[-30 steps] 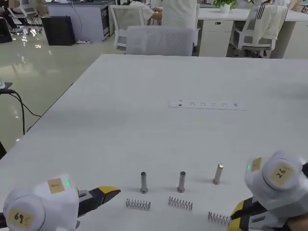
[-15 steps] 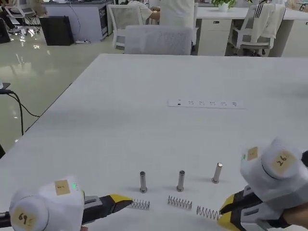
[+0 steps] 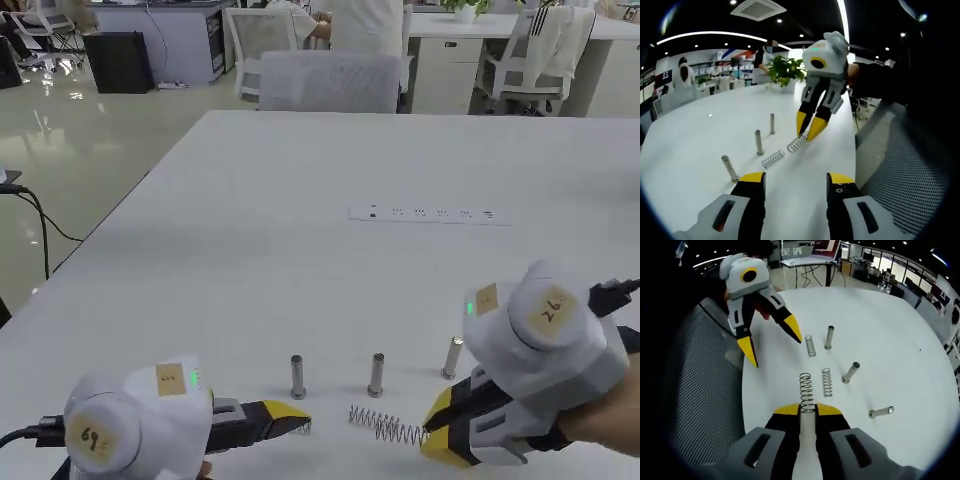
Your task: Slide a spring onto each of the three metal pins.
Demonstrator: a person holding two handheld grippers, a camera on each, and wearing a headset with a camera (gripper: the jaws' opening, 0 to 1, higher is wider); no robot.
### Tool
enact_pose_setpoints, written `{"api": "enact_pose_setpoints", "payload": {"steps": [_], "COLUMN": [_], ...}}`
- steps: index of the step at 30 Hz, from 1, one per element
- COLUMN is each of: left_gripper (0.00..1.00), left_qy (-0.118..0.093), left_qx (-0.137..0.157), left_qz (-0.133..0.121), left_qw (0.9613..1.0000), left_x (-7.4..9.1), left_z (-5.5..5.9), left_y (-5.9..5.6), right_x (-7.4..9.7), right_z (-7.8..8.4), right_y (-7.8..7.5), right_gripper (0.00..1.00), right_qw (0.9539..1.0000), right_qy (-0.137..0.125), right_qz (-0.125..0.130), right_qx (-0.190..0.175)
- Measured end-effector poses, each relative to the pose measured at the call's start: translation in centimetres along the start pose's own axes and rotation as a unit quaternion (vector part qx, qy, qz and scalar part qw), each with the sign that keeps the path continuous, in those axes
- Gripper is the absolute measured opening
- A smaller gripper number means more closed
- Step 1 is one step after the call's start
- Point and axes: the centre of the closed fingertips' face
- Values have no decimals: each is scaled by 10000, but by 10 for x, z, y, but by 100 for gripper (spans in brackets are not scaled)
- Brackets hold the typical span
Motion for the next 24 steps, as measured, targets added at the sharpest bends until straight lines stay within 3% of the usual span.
{"api": "enact_pose_setpoints", "payload": {"steps": [10,24], "left_gripper": [34,21], "left_qy": [89,127], "left_qx": [-355,-652], "left_qz": [273,504], "left_qw": [9990,9965], "left_x": [-11,-20], "left_z": [-11,-14], "left_y": [-7,-17], "right_x": [-2,-2], "right_z": [-13,-23], "right_y": [6,17], "right_gripper": [8,8], "right_qw": [9991,9962], "right_qy": [-20,26], "right_qz": [-232,-521], "right_qx": [354,702]}}
Point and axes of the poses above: the centre of the closed fingertips' face, and the gripper's own axes: x roughly backward along the fingers, y roughly to its left, z roughly out of its underside, and after that the axes turned 12 degrees about x, right-handed
